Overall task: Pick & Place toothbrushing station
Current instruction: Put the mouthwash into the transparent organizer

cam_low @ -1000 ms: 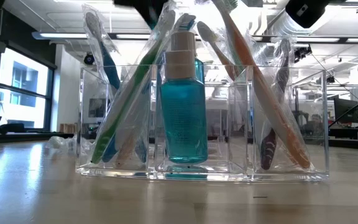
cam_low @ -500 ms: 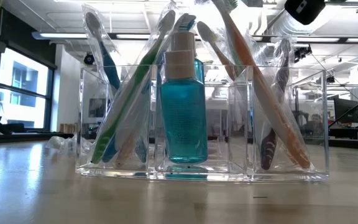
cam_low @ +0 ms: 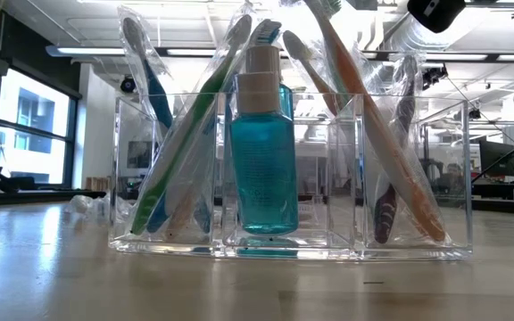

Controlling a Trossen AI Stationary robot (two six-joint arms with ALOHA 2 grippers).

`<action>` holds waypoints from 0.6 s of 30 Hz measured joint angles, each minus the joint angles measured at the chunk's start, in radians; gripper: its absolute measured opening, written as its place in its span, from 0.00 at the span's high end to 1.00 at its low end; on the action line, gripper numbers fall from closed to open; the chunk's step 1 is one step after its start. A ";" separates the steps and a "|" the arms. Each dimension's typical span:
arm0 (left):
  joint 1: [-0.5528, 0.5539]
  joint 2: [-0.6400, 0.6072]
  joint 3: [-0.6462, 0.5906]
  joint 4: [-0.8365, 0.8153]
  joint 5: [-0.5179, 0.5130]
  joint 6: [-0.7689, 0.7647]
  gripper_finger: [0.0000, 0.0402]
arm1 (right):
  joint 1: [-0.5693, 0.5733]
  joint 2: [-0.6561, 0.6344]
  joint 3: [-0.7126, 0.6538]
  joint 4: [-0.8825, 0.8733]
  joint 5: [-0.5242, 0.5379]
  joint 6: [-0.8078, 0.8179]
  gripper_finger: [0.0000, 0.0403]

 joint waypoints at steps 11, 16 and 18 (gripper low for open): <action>0.201 0.067 0.000 0.044 0.270 0.113 0.77 | 0.009 0.000 0.000 -0.002 0.000 -0.007 0.52; 0.263 0.082 0.000 0.096 0.353 0.185 0.77 | 0.052 0.000 0.000 -0.002 0.002 -0.020 0.52; 0.276 0.088 0.001 0.119 0.382 0.204 0.77 | 0.072 0.000 0.000 -0.002 0.014 -0.020 0.52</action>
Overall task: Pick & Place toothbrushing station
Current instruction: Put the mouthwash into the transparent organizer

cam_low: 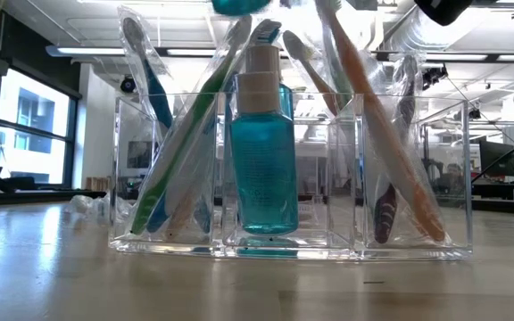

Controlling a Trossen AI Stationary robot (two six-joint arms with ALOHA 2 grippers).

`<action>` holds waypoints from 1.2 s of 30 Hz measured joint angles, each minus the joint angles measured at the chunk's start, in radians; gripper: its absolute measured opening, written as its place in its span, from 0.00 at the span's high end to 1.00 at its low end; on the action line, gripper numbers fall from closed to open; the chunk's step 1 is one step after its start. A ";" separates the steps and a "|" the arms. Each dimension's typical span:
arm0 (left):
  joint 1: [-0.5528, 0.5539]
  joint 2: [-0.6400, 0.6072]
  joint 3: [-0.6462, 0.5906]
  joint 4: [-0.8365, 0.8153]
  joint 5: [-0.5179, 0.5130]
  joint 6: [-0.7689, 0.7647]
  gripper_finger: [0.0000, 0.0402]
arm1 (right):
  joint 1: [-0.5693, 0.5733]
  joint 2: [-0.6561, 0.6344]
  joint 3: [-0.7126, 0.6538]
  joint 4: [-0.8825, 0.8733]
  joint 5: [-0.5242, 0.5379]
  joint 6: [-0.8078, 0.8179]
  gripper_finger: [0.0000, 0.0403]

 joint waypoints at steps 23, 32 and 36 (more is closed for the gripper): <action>0.065 0.081 -0.002 0.031 0.098 0.096 0.77 | 0.099 0.000 0.000 0.010 0.119 0.002 0.52; 0.091 0.079 -0.001 0.042 0.079 0.096 0.77 | 0.099 0.000 0.000 0.008 0.116 0.001 0.52; 0.091 0.079 -0.001 0.042 0.079 0.095 0.77 | 0.099 0.000 0.000 0.008 0.115 0.001 0.52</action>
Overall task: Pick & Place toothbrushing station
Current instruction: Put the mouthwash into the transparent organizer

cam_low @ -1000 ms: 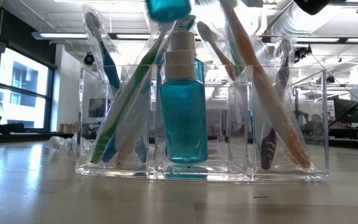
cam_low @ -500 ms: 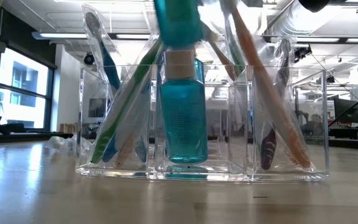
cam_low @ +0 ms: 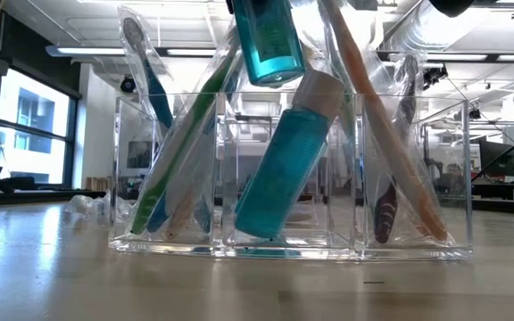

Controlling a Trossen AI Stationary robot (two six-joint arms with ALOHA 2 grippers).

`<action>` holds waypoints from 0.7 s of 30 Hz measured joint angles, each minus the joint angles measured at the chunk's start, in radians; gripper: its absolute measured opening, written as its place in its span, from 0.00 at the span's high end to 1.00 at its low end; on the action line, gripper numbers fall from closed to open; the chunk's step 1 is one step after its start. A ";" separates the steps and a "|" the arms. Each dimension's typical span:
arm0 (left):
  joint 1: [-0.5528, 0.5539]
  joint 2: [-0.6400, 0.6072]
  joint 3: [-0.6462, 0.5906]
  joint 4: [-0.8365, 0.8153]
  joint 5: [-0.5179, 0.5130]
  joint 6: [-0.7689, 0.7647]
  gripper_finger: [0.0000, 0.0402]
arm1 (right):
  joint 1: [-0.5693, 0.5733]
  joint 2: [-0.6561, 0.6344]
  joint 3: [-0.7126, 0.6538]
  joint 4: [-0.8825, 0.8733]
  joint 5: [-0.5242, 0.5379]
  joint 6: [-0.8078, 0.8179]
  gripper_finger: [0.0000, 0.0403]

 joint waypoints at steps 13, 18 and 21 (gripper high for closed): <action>0.026 0.000 0.000 -0.019 -0.006 -0.324 0.77 | 0.000 0.000 0.000 0.000 0.000 0.000 0.52; 0.018 0.000 0.000 -0.022 -0.008 -0.506 0.77 | 0.000 0.000 0.000 -0.001 0.000 0.000 0.52; 0.005 0.000 0.000 -0.021 -0.003 -0.598 0.77 | 0.000 0.000 0.000 -0.001 0.000 0.000 0.52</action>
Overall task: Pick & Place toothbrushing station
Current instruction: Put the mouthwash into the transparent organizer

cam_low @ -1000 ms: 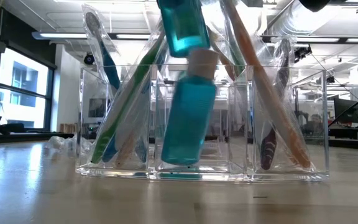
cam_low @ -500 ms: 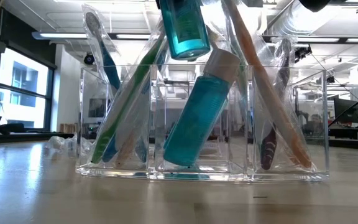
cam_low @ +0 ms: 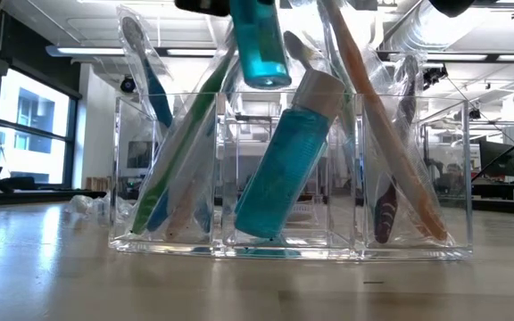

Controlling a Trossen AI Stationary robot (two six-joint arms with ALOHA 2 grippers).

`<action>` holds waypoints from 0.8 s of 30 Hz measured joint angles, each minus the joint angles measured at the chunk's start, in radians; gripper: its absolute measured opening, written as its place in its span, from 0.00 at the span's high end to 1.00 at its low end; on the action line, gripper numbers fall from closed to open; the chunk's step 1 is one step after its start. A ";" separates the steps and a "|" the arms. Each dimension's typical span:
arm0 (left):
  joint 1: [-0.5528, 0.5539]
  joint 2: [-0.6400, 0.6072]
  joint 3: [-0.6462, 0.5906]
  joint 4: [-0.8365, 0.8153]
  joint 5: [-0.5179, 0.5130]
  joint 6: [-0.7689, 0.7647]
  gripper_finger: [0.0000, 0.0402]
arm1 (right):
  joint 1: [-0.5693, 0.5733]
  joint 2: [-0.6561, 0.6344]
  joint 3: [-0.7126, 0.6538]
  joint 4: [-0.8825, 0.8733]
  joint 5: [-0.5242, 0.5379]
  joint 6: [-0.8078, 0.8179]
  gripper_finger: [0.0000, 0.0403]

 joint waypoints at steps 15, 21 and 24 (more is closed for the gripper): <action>-0.028 0.000 0.000 0.040 -0.057 -0.358 0.77 | 0.000 0.000 0.000 -0.008 -0.010 -0.061 0.52; -0.029 0.018 0.000 0.052 -0.061 -0.450 0.77 | 0.000 0.000 0.000 -0.013 -0.050 -0.113 0.52; -0.029 0.042 0.000 0.051 -0.039 -0.496 0.77 | 0.000 0.000 0.000 -0.018 -0.054 -0.137 0.52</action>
